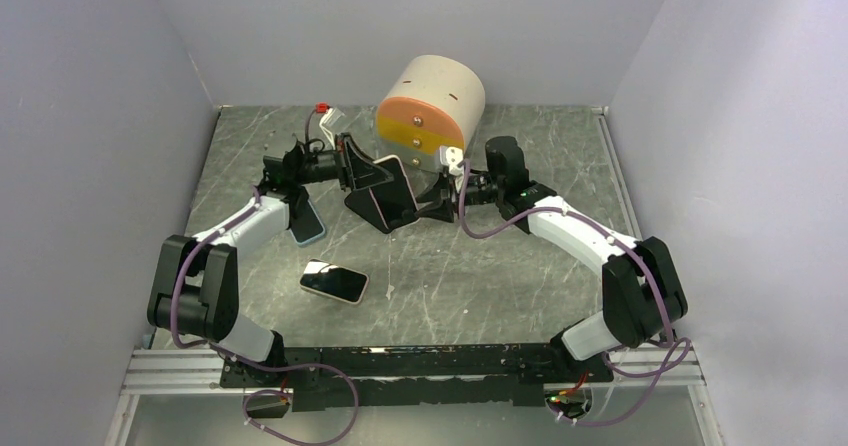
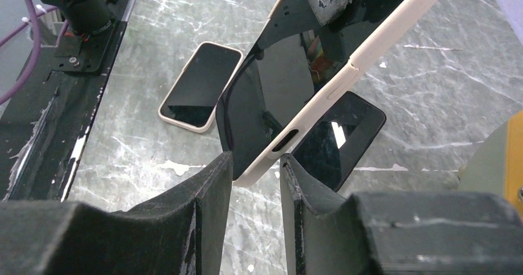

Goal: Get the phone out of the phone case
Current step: Remove the phone case from the phone.

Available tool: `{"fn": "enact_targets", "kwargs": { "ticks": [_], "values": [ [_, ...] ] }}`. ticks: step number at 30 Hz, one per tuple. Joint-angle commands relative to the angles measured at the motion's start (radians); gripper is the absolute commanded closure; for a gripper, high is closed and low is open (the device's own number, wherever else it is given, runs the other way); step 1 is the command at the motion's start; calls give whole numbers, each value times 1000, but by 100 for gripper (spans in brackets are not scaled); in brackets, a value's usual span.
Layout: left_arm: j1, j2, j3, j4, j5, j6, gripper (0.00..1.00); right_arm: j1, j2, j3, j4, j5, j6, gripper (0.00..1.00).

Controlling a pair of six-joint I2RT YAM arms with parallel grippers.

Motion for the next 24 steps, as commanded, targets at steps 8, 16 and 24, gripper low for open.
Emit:
{"fn": "enact_targets", "kwargs": {
  "ticks": [8, 16, 24],
  "values": [
    [-3, -77, -18, 12, -86, 77, 97, 3, 31, 101, -179, -84, -149, 63],
    [-2, -88, -34, 62, -100, 49, 97, 4, 61, 114, -229, -76, -188, 64],
    [-1, -103, -43, 111, -91, 13, 97, 4, 87, 131, -274, -78, -223, 66]
  ]
}}
